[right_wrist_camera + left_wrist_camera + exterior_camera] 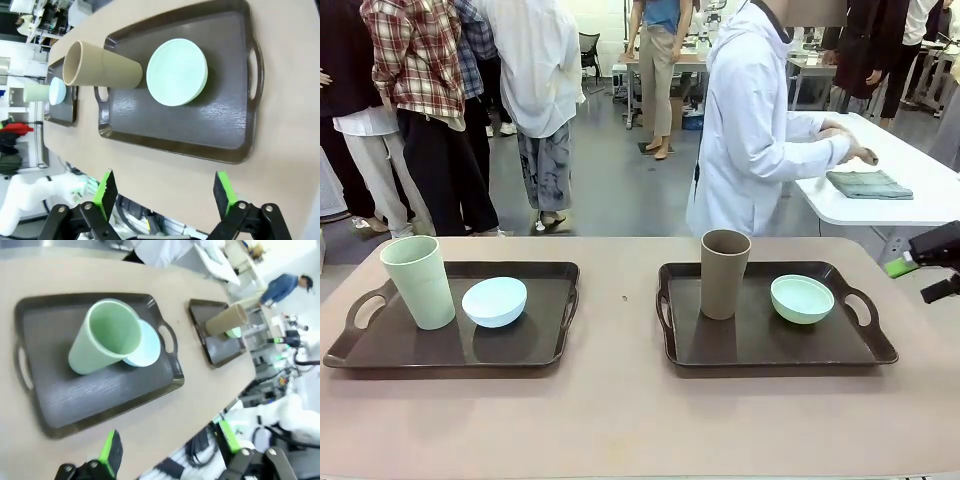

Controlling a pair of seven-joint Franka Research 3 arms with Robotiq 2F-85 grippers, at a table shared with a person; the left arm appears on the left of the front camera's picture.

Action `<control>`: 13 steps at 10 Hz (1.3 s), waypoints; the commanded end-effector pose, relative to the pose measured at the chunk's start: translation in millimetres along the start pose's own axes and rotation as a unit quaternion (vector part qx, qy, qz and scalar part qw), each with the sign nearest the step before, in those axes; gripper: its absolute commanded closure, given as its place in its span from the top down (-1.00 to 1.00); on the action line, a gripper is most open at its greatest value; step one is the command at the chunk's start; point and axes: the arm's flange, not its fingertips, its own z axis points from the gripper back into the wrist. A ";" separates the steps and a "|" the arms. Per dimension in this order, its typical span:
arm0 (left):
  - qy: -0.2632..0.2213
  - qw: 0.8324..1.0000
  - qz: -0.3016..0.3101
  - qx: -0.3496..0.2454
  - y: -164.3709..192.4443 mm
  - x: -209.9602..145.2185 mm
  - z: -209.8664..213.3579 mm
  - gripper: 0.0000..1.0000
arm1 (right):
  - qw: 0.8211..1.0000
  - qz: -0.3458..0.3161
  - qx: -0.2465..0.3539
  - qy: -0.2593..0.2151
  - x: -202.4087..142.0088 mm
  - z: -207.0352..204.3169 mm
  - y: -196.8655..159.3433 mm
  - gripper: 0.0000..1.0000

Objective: Set up a tray with a mat and arrange the tableware.
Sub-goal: Pick up the Picnic Bowl and Reusable plastic cup from the Handle tray in front of the human's position and hold them in the air.

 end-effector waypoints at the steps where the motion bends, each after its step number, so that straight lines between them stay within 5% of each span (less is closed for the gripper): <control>1: -0.003 0.999 0.035 0.000 11.3 -28.7 -22.2 1.00 | 0.998 -0.003 0.057 -0.032 -56.7 -17.1 -11.0 1.00; 4: 0.011 0.999 0.046 0.006 12.5 -25.9 -36.7 1.00 | 0.995 0.005 0.079 -0.055 -58.2 -13.6 -19.3 1.00; 5: 0.006 0.998 0.057 0.005 26.2 -7.1 -3.1 1.00 | 0.997 -0.019 0.058 -0.044 -11.4 21.2 -26.1 1.00; 13: 0.006 0.998 0.057 0.005 26.2 -7.1 -3.1 1.00 | 0.997 -0.019 0.058 -0.044 -11.4 21.2 -26.1 1.00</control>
